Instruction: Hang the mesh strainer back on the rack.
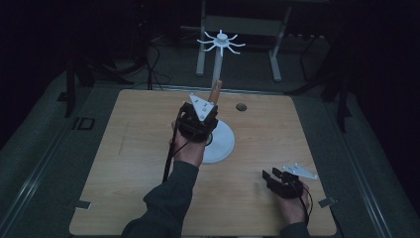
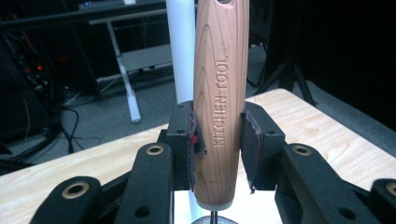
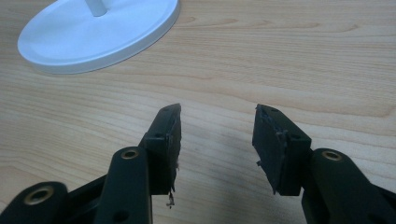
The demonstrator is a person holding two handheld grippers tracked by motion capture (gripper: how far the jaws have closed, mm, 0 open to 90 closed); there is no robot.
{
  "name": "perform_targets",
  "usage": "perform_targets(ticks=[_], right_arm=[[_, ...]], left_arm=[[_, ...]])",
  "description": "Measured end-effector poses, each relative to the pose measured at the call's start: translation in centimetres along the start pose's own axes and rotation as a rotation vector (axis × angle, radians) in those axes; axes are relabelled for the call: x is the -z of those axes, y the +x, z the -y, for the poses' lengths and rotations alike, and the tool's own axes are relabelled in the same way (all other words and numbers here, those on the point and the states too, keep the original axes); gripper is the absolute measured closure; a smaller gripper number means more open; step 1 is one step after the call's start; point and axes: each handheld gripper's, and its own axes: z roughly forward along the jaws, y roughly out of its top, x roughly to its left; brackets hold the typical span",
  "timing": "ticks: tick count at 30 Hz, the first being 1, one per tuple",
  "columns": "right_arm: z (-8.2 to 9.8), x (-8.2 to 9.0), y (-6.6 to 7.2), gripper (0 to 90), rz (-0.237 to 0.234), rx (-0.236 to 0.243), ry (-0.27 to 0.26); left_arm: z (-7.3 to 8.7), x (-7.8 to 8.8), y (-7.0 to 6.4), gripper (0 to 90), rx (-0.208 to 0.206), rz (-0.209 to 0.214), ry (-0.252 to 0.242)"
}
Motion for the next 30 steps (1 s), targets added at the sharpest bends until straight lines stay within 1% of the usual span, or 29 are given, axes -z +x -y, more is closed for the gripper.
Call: perform_targets(ticks=[5,13,14,21,30], right_arm=[[0.0,0.0,0.0,51.5,0.000,-0.001,-0.001],[0.1,0.0,-0.1,51.4,0.007,-0.009,0.004],[0.1,0.0,-0.1,51.4,0.007,-0.009,0.004],[0.1,0.0,0.0,51.3,0.006,-0.009,0.005],[0.1,0.0,0.0,51.2,0.006,-0.011,0.006]], left_arm=[[-0.4,0.2,-0.1,67.5,0.013,-0.018,-0.016],[-1.0,0.6,-0.3,67.5,0.034,-0.044,-0.060],[-1.1,0.6,-0.3,67.5,0.029,-0.044,-0.059],[-1.8,0.9,-0.6,67.5,0.030,-0.069,-0.080],[-2.8,1.3,-0.9,67.5,0.031,-0.077,-0.113]])
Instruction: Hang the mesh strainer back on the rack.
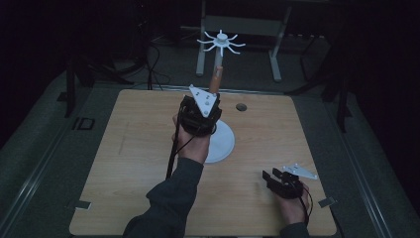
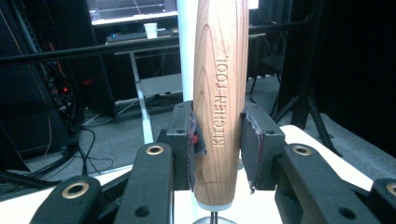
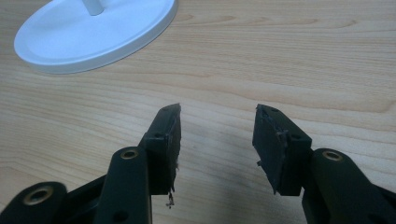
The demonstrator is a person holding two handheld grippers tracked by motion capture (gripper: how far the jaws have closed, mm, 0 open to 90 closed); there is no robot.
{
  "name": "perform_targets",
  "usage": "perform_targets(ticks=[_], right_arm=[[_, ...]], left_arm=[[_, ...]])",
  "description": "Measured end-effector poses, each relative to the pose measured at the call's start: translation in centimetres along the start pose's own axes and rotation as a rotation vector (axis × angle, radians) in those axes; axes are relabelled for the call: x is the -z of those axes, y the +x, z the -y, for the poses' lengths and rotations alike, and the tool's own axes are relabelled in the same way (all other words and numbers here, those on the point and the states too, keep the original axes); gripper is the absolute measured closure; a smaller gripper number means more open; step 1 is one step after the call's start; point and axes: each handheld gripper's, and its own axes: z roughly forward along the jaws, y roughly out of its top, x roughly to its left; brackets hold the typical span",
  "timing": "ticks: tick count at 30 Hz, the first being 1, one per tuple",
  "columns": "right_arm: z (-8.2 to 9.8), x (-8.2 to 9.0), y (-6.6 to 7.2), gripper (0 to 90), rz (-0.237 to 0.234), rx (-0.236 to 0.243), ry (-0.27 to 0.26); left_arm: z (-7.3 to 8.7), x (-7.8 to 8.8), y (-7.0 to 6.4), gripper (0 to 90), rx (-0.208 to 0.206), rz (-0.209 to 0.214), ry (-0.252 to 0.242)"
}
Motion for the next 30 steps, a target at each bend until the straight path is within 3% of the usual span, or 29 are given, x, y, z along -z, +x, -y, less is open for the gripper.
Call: perform_targets(ticks=[8,18,26,30], right_arm=[[0.0,0.0,-0.1,51.0,0.001,-0.007,0.001],[0.1,0.0,0.0,50.9,-0.001,-0.007,0.004],[0.1,0.0,-0.1,50.8,-0.001,-0.009,0.002],[0.0,0.1,-0.1,50.8,-0.001,-0.010,-0.001]], left_arm=[[-0.6,0.6,-0.1,67.5,-0.006,-0.015,-0.049],[-1.6,0.8,-0.5,67.4,-0.021,-0.027,-0.075],[-2.6,-0.2,-0.8,67.4,-0.034,-0.047,-0.061],[-2.9,-1.0,-0.6,67.4,-0.014,-0.061,-0.044]])
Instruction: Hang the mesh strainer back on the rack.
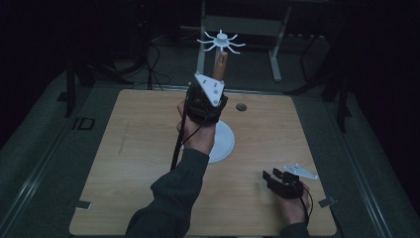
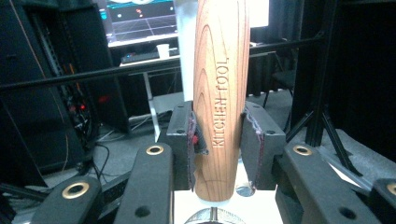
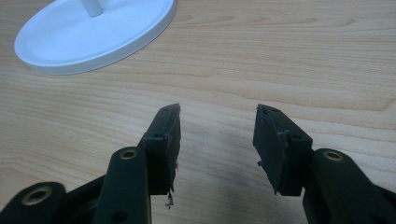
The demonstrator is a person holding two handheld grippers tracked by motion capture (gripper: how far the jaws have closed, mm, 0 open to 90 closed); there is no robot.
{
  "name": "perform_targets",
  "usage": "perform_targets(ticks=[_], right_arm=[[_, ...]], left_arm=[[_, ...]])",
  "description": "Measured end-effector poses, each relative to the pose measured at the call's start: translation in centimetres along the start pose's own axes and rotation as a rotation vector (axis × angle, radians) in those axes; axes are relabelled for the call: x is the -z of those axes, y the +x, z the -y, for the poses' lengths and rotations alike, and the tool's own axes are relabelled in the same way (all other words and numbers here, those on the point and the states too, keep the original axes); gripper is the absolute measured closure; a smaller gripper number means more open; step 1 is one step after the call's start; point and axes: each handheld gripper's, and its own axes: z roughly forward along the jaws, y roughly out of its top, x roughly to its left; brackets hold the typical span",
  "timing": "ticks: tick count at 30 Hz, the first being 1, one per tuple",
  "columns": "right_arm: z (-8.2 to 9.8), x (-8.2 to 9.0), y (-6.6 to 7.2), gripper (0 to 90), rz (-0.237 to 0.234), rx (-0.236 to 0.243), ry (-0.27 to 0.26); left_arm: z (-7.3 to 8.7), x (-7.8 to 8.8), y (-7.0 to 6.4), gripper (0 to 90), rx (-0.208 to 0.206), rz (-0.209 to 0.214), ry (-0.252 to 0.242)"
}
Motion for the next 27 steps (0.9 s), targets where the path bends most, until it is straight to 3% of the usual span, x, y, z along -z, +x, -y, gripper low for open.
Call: perform_targets(ticks=[9,18,27], right_arm=[[0.0,0.1,-0.1,50.7,-0.001,-0.004,-0.001],[0.0,0.1,-0.1,50.2,0.001,-0.003,-0.001],[0.1,0.1,-0.2,47.6,0.003,-0.007,0.001]], left_arm=[[0.1,-1.4,0.3,67.2,0.004,-0.007,0.040],[1.0,-1.6,0.6,57.2,0.002,0.046,0.062],[1.8,-0.4,1.0,50.6,0.018,0.144,0.058]])
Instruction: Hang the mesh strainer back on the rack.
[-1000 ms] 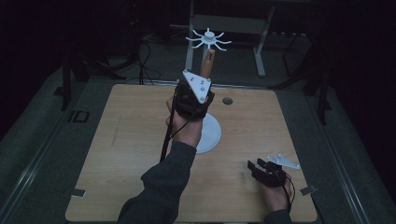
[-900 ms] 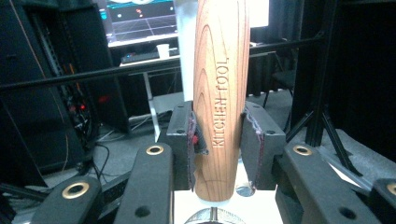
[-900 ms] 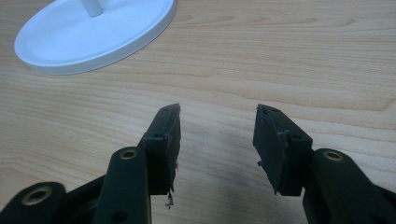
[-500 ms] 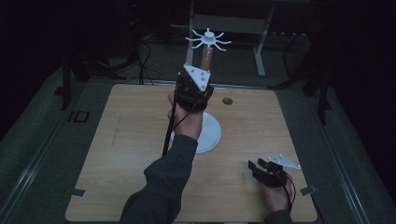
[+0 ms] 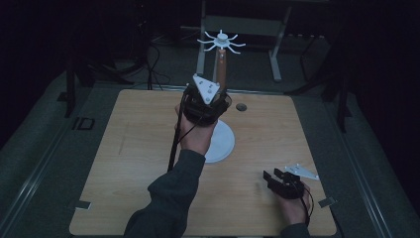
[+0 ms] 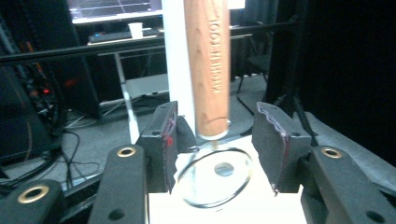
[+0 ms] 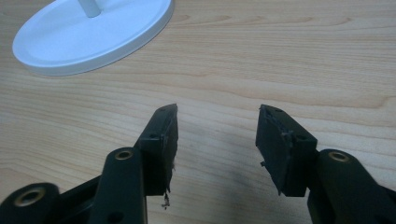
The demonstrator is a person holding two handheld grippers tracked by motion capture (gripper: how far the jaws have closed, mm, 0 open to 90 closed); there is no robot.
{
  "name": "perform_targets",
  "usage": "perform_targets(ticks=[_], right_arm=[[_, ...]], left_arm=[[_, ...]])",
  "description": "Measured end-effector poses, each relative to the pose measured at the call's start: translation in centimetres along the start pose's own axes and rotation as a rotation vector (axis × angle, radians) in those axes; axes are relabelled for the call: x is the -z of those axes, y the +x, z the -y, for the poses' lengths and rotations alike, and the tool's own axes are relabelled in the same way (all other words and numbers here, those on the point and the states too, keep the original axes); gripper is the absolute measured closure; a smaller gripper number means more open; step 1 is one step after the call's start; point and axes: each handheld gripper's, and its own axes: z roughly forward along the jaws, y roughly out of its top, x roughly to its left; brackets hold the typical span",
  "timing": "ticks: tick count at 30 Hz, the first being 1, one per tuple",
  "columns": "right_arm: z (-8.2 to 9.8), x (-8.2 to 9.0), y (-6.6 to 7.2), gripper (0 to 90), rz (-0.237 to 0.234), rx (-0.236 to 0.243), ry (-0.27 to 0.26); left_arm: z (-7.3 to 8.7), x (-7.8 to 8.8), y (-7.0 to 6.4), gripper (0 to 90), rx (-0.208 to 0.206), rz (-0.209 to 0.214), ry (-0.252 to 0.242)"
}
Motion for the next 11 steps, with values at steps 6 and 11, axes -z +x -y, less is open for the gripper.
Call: perform_targets(ticks=[6,11], right_arm=[[0.0,-0.1,-0.3,46.0,0.007,-0.011,0.008],[0.1,-0.4,-0.8,42.9,0.037,-0.003,0.040]], left_arm=[[1.3,1.2,0.8,47.5,0.014,0.079,0.020],[2.9,1.9,1.8,46.3,0.026,0.125,0.054]])
